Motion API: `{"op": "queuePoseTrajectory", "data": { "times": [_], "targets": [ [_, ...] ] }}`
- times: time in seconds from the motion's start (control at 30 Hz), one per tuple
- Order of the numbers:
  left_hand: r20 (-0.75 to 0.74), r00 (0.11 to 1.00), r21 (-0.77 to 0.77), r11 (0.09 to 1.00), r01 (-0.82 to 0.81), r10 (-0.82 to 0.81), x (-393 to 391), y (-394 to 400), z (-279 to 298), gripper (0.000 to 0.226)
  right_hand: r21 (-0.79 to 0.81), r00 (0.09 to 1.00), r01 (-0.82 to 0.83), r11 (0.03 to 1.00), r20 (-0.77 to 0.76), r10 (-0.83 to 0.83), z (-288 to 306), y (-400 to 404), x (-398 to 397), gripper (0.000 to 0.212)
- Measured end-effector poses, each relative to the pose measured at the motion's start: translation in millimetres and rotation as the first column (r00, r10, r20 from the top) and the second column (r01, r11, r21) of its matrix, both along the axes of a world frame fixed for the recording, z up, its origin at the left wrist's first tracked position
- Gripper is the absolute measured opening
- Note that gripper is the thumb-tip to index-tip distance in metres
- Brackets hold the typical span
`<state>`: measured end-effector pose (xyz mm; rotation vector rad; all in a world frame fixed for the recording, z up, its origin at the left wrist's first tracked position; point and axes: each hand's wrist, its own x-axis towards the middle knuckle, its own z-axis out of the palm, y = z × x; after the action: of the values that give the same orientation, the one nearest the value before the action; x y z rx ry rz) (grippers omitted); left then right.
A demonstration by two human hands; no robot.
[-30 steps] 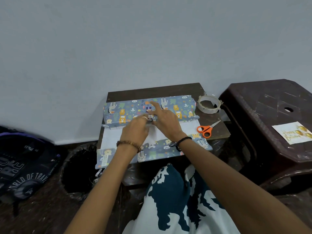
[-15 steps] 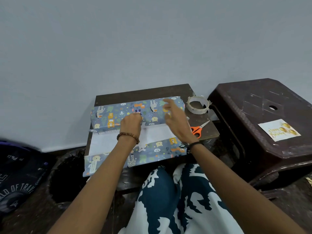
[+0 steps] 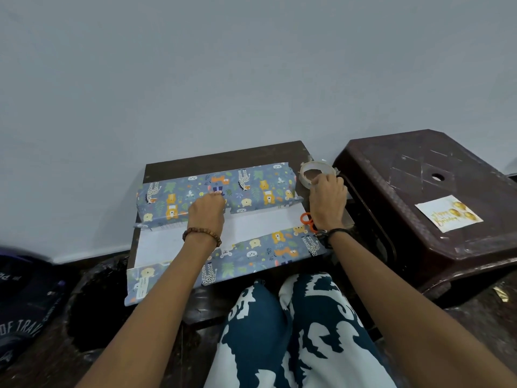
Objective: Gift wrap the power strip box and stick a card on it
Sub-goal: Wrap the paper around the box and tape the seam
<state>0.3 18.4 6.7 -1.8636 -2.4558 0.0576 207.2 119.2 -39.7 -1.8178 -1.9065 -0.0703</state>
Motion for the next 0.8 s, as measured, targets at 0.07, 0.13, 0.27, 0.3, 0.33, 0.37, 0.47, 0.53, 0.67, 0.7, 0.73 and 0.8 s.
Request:
{"op": "queuePoseTrajectory", "data": {
  "times": [0.07,0.13,0.27,0.3,0.33,0.37,0.47,0.53,0.67,0.7,0.73,0.8],
  "targets": [
    [-0.005,1.000,0.008,1.000,0.001,-0.001,-0.2,-0.5,-0.7,0.029,0.035,0.999,-0.027,0.999,0.039,0.026,-0.8,-0.2,1.8,0.015],
    [-0.007,1.000,0.008,1.000,0.001,-0.001,-0.6,-0.5,-1.7,0.029,0.070,0.995,-0.056,0.996,0.085,0.050,-0.8,-1.2,3.5,0.010],
    [-0.005,1.000,0.001,1.000,-0.004,0.004,-1.8,0.6,-1.8,0.027,0.070,0.964,-0.090,0.993,0.258,0.069,-0.1,-11.2,2.5,0.016],
    [-0.004,1.000,-0.004,1.000,-0.007,0.007,-1.9,0.4,-1.3,0.027,0.049,0.951,-0.109,0.993,0.296,0.090,-1.0,-13.6,1.8,0.015],
    [-0.002,1.000,-0.006,1.000,-0.009,0.009,-2.0,-0.2,-0.8,0.027,0.028,0.944,-0.138,0.990,0.305,0.123,-1.8,-16.3,1.5,0.009],
    [0.000,1.000,-0.005,1.000,-0.009,0.009,-2.0,-1.1,0.0,0.028,0.019,0.948,-0.167,0.986,0.279,0.155,-2.0,-17.7,1.9,0.006],
    [0.011,1.000,0.027,1.000,0.004,-0.005,-4.8,-5.1,2.6,0.030,0.074,0.981,-0.165,0.983,0.120,0.156,8.6,-21.5,3.8,0.017],
    [0.026,0.999,0.071,0.997,0.029,-0.031,-9.9,-8.6,0.9,0.033,0.190,0.979,-0.199,0.961,-0.015,0.205,20.2,-27.4,1.2,0.014],
    [0.135,0.989,0.150,0.988,0.043,-0.064,-18.5,-13.4,-8.6,0.042,0.259,0.844,-0.464,0.847,-0.161,0.511,33.2,-53.9,-28.3,0.004],
    [0.178,0.982,0.160,0.987,0.030,-0.058,-19.2,-14.6,-9.2,0.043,0.206,0.793,-0.553,0.807,-0.168,0.586,30.9,-61.4,-38.8,0.005],
    [0.217,0.975,0.170,0.985,0.014,-0.051,-19.0,-16.0,-8.8,0.043,0.156,0.746,-0.624,0.766,-0.172,0.643,26.8,-68.1,-49.1,0.006],
    [0.240,0.970,0.185,0.983,0.000,-0.045,-18.7,-18.4,-8.1,0.043,0.118,0.695,-0.691,0.713,-0.160,0.701,14.8,-76.3,-67.1,0.007]
  ]
}}
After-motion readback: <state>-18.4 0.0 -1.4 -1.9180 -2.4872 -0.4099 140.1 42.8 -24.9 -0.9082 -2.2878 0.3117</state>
